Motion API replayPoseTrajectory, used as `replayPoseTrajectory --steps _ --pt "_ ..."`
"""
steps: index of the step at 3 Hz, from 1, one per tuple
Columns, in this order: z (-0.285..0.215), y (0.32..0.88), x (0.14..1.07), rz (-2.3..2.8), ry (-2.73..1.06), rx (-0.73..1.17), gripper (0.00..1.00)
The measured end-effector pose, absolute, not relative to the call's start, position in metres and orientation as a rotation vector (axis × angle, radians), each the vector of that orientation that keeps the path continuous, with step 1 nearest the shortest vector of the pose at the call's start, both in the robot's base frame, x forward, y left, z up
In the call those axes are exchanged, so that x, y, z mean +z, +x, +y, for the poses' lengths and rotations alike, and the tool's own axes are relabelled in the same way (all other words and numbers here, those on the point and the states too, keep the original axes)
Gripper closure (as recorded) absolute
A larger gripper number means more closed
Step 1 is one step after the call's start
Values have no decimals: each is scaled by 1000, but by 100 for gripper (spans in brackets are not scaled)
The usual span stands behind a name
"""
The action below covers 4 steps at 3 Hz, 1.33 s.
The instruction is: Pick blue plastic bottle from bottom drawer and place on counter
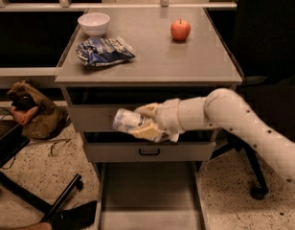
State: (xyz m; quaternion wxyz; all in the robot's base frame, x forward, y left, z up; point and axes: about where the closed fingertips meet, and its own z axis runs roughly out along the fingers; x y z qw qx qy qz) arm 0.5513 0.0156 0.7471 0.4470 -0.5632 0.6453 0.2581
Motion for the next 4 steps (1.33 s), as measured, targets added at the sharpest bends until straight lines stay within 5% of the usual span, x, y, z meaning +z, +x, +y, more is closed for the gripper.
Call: replayPoseTrajectory --steps 4 --pt "-9 581 910 1303 -1344 376 100"
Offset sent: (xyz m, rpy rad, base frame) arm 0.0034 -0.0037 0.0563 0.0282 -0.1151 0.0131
